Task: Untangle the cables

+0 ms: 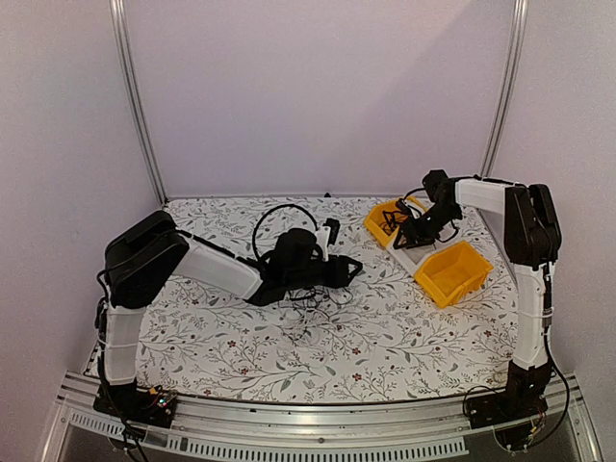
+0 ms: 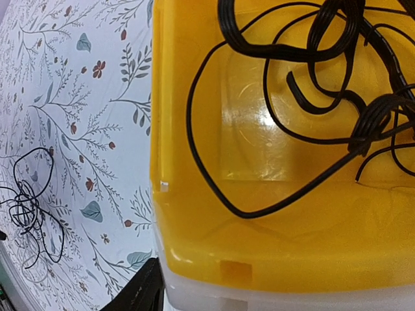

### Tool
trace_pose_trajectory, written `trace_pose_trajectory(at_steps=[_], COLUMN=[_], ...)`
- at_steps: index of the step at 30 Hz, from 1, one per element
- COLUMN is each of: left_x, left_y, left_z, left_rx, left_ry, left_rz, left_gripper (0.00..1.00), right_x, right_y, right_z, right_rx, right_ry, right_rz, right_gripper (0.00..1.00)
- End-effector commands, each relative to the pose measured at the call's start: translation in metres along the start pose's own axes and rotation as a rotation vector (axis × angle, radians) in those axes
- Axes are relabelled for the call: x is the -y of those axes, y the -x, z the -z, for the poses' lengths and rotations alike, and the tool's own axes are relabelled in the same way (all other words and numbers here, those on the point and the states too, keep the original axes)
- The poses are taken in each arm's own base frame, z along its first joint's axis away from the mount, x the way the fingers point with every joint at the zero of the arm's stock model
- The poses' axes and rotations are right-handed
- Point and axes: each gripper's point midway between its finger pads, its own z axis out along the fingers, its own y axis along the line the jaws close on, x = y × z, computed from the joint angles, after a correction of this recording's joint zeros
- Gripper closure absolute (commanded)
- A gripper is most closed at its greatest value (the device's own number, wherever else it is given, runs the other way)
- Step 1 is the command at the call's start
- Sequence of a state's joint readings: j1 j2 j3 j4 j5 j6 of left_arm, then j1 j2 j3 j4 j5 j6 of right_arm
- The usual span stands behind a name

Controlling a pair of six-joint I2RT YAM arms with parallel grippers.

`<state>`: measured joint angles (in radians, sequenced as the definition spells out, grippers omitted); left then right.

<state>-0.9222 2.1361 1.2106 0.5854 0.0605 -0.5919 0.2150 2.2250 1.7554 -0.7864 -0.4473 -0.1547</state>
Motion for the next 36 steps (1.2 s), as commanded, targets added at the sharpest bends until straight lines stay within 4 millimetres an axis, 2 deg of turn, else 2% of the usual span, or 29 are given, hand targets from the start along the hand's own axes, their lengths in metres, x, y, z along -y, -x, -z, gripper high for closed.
trace_pose_trajectory(at_steps=[1,6,12,14,16,22,23,24,25,28,31,33,36], left_x=[0.018,0.016,0.018,0.019,0.02,0.022,0.021,0.022,0.021,0.021,0.023,0.024,0.026], left_y=[0.013,0.011,0.009,0.008,0.008,0.007,0.007,0.007,0.007,0.006,0.009,0.011,0.018], left_z=[0.009,0.011,0.012,0.012,0.012,0.013,0.013,0.014,0.014,0.013,0.007,0.003,0.002], left_rx=[0.031,0.029,0.028,0.027,0.026,0.025,0.024,0.024,0.025,0.026,0.031,0.035,0.05], left_ry=[-0.03,-0.024,-0.027,-0.028,-0.031,-0.036,-0.035,-0.034,-0.032,-0.037,-0.042,-0.039,-0.036], left_rz=[-0.02,-0.021,-0.027,-0.028,-0.029,-0.038,-0.039,-0.039,-0.04,-0.039,-0.041,-0.039,-0.041], left_gripper=[0.54,0.54,0.54,0.54,0.54,0.54,0.54,0.54,0.54,0.54,0.54,0.54,0.54], right_x=[0.0,-0.005,-0.012,-0.015,-0.018,-0.018,-0.019,-0.02,-0.021,-0.021,-0.021,-0.028,-0.046], right_y=[0.004,0.008,0.009,0.012,0.016,0.018,0.018,0.019,0.019,0.021,0.015,0.01,0.006], right_z=[-0.008,-0.007,0.003,0.01,0.018,0.024,0.026,0.028,0.03,0.034,0.028,0.026,0.028], right_rx=[0.015,0.051,0.097,0.123,0.147,0.158,0.161,0.165,0.17,0.177,0.154,0.129,0.105], right_ry=[0.053,0.12,0.164,0.167,0.167,0.163,0.163,0.161,0.162,0.16,0.178,0.236,0.355], right_rz=[-0.017,-0.016,0.006,0.023,0.034,0.033,0.036,0.036,0.038,0.029,0.001,-0.017,-0.02], right_gripper=[0.48,0.52,0.63,0.7,0.82,0.85,0.88,0.97,1.0,1.0,1.0,0.99,0.88])
